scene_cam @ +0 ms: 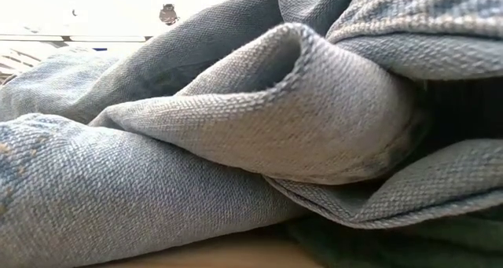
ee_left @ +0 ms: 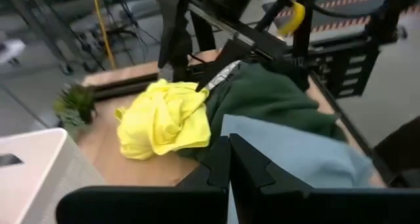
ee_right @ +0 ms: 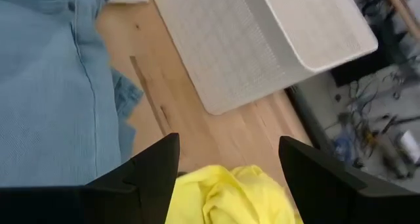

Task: Fold laundry
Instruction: Put the folded blue pants into the white laundry bin

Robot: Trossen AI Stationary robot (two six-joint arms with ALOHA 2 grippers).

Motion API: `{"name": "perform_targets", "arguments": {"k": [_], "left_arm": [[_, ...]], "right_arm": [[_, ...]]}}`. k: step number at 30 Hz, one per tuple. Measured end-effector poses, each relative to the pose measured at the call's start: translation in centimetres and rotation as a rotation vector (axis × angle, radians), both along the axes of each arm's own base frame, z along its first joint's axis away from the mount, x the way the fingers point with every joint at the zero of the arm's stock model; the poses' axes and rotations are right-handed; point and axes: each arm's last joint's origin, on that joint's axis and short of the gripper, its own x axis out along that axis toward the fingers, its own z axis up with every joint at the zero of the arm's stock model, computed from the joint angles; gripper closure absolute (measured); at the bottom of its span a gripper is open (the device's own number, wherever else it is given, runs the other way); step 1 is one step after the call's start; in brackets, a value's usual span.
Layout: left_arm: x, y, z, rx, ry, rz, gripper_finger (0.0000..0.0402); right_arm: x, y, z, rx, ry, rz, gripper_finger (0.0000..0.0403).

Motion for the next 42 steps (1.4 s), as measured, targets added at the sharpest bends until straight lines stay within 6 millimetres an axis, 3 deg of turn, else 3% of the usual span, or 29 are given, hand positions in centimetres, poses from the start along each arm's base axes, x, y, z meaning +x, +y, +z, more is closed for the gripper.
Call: {"name": "perform_targets", "arguments": {"k": [8,12,19,26,33,42], "left_arm": [[4.6,5.8,0.6,-0.246,0.207,-0.213,0.0395],[6.2,7.1,0.4,-0.23,0.257,-0.295,0.0371],[6.9,7.5,0.4,-0.114,0.235,-0.262,0.0269],[6.6,8.0,-1.3,-0.128,0.398,-0.192,0.0176],[7.2,7.5,-1.1,-0.173,0.372,-0.24,0.0167],[6.8,3.7,1.3,-0.175,0.312,-0.338,0.0167]], "right_arm": [[-0.9,-0.4,1.3,0.012,-0.038,0.01,0.0156],[-1.0,-0.5,1.5,0.011,-0.037,0.013,0.0156],[-1.2,-0.2,1.5,0.009,-0.021,0.035,0.0156],[-1.4,0.4,1.5,0.015,-0.024,0.054,0.0156],[-1.1,0.5,0.4,0.015,0.017,0.076,0.0156],[-0.7,-0.1,-0.6,0.1,0.081,0.054,0.0156]]}}
